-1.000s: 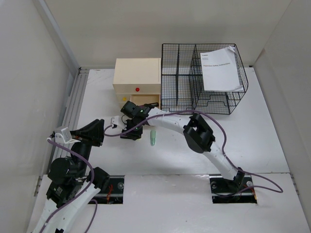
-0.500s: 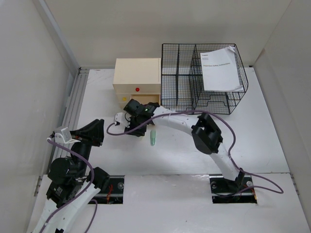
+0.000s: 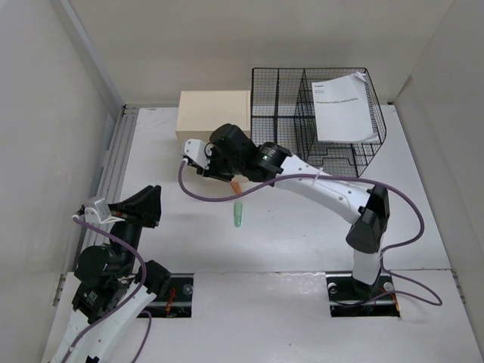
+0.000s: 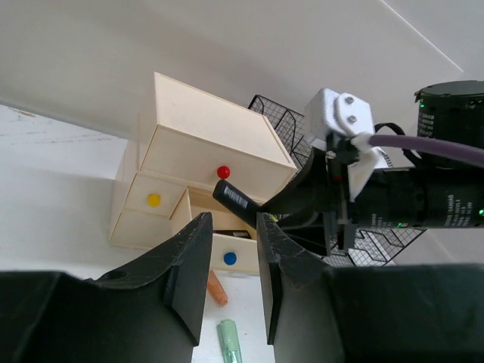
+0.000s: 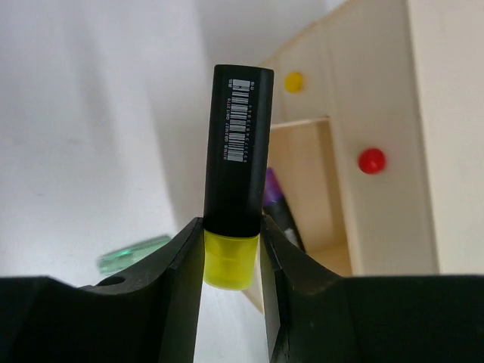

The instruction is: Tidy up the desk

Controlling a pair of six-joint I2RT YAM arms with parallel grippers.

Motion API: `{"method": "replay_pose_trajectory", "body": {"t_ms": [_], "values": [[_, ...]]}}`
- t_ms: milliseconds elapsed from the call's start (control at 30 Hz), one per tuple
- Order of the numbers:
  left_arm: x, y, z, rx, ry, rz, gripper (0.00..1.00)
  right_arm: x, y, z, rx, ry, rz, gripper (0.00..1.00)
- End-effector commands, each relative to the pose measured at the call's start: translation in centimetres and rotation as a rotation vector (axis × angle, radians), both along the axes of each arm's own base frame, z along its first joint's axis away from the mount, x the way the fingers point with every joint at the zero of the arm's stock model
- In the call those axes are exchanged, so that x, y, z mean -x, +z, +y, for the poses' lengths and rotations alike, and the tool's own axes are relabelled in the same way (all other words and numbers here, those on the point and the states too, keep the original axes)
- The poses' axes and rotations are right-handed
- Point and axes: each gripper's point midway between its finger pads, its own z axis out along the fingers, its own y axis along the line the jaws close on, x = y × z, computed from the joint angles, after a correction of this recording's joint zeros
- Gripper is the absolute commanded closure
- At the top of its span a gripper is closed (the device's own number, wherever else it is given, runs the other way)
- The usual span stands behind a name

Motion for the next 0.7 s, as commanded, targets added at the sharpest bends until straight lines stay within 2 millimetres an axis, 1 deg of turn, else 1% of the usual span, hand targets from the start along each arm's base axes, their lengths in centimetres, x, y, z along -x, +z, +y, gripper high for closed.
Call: {"method": "replay_pose_trajectory", "body": {"t_ms": [0, 33, 100, 133, 167, 233, 267, 300, 333, 367, 433, 467, 533, 567, 600, 667], "values": [[0.9, 1.8, 0.9, 0.047, 0.014, -0.069, 0.73, -4.2, -0.4, -1.9, 0.047, -0.199, -0.136, 0.92], [0.9, 1.8, 0.9, 0.047, 0.014, -0.069, 0.73, -5.0, -0.1, -2.4, 0.044, -0.227, -0.149, 0.92], [0.9, 1.8, 0.9, 0.047, 0.014, -0.069, 0.73, -5.6, -1.7, -2.5, 0.086, -0.254, -0.153, 0.92], [0.9, 1.8, 0.9, 0.047, 0.014, -0.069, 0.73, -6.5, -2.0, -3.4, 0.11, -0.297, -0.171, 0.92], [0.9, 1.8, 0.9, 0.047, 0.014, -0.069, 0.73, -6.9, -1.7, -3.6, 0.113, -0.31, -0.195, 0.92], [0.9, 1.8, 0.9, 0.047, 0.014, -0.069, 0.73, -7.7, -2.1, -3.7, 0.133, -0.35, -0.219, 0.9], [0.9, 1.8, 0.9, 0.047, 0.014, -0.069, 0.73, -8.3, -1.9, -4.0, 0.126, -0.368, -0.228, 0.89], [0.9, 1.8, 0.9, 0.047, 0.014, -0.069, 0.73, -8.3, -1.9, -4.0, 0.126, -0.368, -0.228, 0.86], [0.9, 1.8, 0.9, 0.047, 0.014, -0.069, 0.73, -8.5, -2.3, -4.1, 0.138, -0.376, -0.23, 0.81], [0.9, 1.8, 0.9, 0.047, 0.014, -0.069, 0.73, -8.8, -2.3, -4.5, 0.139, -0.385, -0.229, 0.6], [0.9, 1.8, 0.9, 0.047, 0.014, -0.069, 0.73, -8.8, -2.3, -4.5, 0.139, -0.385, -0.229, 0.51], [0.9, 1.8, 0.9, 0.047, 0.014, -0.069, 0.73, -8.7, -2.7, -4.6, 0.149, -0.383, -0.225, 0.47], [0.9, 1.8, 0.9, 0.047, 0.014, -0.069, 0.73, -8.8, -2.1, -4.5, 0.125, -0.387, -0.235, 0.47], [0.9, 1.8, 0.9, 0.047, 0.014, -0.069, 0.73, -8.7, -1.5, -4.6, 0.114, -0.388, -0.24, 0.5], [0.9, 1.8, 0.9, 0.047, 0.014, -0.069, 0.73, -8.5, -1.6, -4.3, 0.106, -0.37, -0.229, 0.61], [0.9, 1.8, 0.9, 0.047, 0.014, -0.069, 0.73, -8.0, -0.5, -4.1, 0.062, -0.352, -0.22, 0.87]]}}
